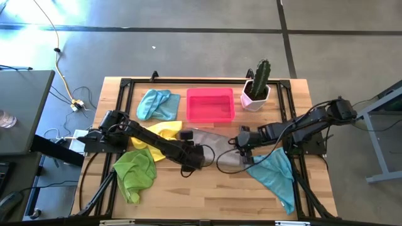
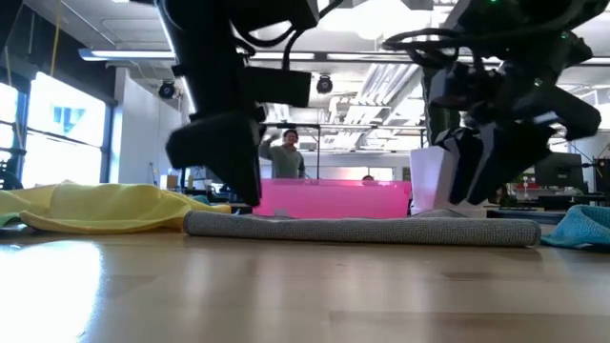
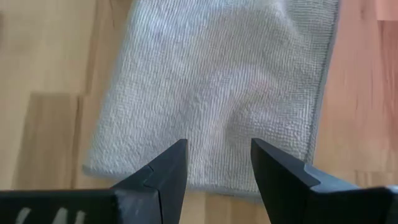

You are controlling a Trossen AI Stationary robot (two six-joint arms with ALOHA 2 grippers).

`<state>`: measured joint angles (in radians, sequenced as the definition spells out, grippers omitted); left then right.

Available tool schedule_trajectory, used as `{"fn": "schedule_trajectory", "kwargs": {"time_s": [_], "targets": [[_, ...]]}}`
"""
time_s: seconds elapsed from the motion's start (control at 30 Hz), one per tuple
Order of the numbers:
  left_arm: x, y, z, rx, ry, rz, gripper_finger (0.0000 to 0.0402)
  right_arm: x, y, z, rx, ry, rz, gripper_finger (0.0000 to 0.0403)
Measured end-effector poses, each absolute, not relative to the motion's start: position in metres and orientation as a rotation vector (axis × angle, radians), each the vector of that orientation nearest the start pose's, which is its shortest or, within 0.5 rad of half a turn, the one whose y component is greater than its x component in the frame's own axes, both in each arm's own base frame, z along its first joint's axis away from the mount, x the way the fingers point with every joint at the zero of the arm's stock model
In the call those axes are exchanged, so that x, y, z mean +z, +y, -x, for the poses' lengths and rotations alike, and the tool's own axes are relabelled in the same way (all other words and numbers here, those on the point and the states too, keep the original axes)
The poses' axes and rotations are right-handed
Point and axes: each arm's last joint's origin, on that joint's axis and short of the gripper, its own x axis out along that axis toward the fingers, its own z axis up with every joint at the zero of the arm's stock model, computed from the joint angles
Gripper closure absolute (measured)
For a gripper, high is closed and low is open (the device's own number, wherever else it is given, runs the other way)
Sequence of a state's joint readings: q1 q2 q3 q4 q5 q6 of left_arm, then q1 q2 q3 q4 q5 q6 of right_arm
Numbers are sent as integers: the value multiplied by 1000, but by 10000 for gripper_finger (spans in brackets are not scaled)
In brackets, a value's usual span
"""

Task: Fold microfiber towels
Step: Fold the gray microfiber cloth

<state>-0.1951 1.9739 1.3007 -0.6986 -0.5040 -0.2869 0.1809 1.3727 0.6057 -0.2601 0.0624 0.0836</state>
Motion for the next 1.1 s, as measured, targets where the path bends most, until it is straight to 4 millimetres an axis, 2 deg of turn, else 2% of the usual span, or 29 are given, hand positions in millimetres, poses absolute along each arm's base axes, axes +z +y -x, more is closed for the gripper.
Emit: {"fn": "schedule_trajectory", "kwargs": {"time_s": [0.4,0.57,0.7,1.0,1.1], "targets": [[125,-63,-348,488,1255,-99,332,153,42,-233,74,1015,64,234],[122,-68,-338,469,1308,-283,332,156,41,-237,153,960,218,234],[118,-61,-332,461,1365,-415,332,157,37,-242,166,916,347,234],[118,-47,-331,504,1366,-846,337,137,22,-254,84,963,377,234],[123,-50,-334,511,1319,-836,337,129,21,-254,99,1000,395,234]]}}
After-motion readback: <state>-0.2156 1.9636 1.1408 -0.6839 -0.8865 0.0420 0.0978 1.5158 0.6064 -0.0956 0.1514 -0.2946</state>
